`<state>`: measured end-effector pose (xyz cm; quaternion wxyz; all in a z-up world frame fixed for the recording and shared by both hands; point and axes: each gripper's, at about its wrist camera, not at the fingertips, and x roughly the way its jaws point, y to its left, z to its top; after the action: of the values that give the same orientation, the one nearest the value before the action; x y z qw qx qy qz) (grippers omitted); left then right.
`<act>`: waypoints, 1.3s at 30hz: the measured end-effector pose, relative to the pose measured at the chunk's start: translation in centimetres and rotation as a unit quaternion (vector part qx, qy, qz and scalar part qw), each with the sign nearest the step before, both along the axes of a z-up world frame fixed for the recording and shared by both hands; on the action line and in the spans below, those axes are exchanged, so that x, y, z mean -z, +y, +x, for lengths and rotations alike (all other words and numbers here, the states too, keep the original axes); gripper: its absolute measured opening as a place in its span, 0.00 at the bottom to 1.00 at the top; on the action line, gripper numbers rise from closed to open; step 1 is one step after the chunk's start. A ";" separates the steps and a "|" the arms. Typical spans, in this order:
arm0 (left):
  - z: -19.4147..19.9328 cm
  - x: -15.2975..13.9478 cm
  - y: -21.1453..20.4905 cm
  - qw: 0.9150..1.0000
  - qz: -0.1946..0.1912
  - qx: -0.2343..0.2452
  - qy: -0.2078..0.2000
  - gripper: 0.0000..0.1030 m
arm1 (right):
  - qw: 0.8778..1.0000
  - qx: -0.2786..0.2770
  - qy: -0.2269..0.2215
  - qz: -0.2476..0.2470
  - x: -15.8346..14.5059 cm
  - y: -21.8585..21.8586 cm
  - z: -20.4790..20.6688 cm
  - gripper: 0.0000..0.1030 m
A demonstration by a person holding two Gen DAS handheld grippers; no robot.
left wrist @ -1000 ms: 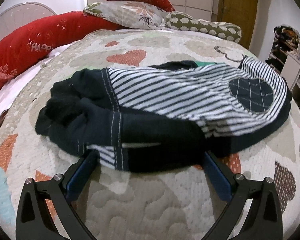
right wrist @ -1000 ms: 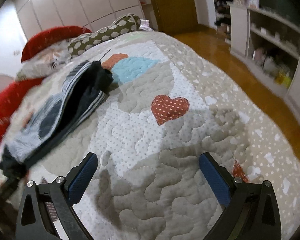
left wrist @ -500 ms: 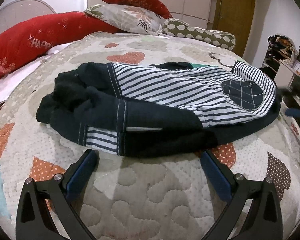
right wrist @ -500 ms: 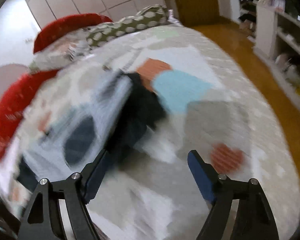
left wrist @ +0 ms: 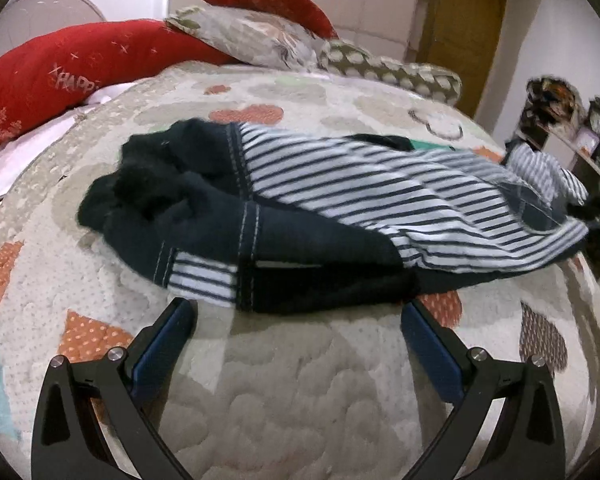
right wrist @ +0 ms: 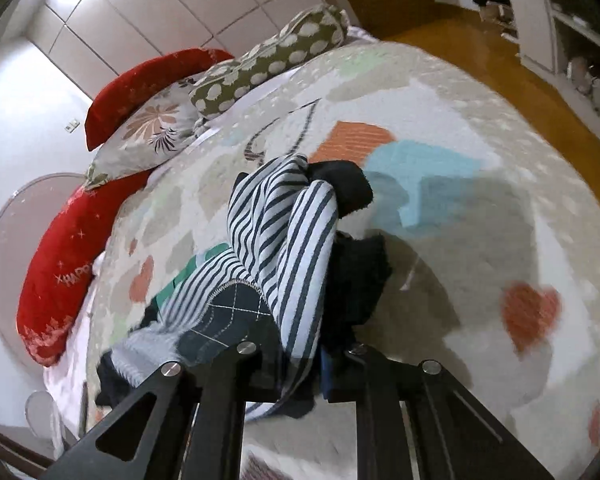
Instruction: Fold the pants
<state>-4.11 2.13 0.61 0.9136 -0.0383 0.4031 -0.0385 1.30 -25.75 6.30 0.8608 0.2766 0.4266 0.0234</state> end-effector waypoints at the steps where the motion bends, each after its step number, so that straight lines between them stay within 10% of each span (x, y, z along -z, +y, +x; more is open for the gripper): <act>1: -0.5 -0.4 0.0 1.000 0.010 0.011 0.008 1.00 | 1.000 0.006 0.002 -0.002 0.2 -0.2 -1.2 0.14; 6: -5.0 -4.6 3.4 0.999 -0.017 0.002 -0.032 1.00 | 0.999 0.045 0.005 -0.013 1.6 -2.4 -4.8 0.15; 9: -4.9 -5.9 6.0 0.998 -0.043 -0.028 -0.030 1.00 | 0.997 0.072 -0.001 -0.005 2.3 -3.7 -6.1 0.31; 13: -1.9 -5.3 9.0 0.992 -0.105 -0.074 0.014 1.00 | 0.994 0.109 -0.005 0.021 3.1 -5.9 -7.8 0.51; 24: 7.9 -1.4 7.6 0.975 -0.168 -0.073 0.127 0.99 | 0.997 0.065 -0.032 0.040 3.1 -6.0 -7.3 0.57; 25: 8.5 -1.3 7.2 0.975 -0.151 -0.087 0.136 0.94 | 0.997 0.056 -0.032 0.040 3.1 -5.6 -6.7 0.57; 27: 8.6 -1.8 6.7 0.977 -0.112 -0.108 0.146 0.46 | 0.998 0.050 -0.029 0.027 3.4 -4.9 -5.4 0.58; 29: 8.2 -2.1 6.9 0.976 -0.121 -0.095 0.156 0.22 | 0.999 0.045 -0.018 0.017 3.7 -4.7 -4.3 0.24; 39: -0.1 -4.5 9.7 0.969 -0.177 -0.099 0.141 0.25 | 0.998 0.002 -0.055 0.010 -0.4 -3.9 -10.4 0.20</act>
<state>-4.18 11.83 5.14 0.8253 -0.2442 0.5090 -0.0132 -9.05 -29.63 6.73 0.8803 0.2840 0.3778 0.0409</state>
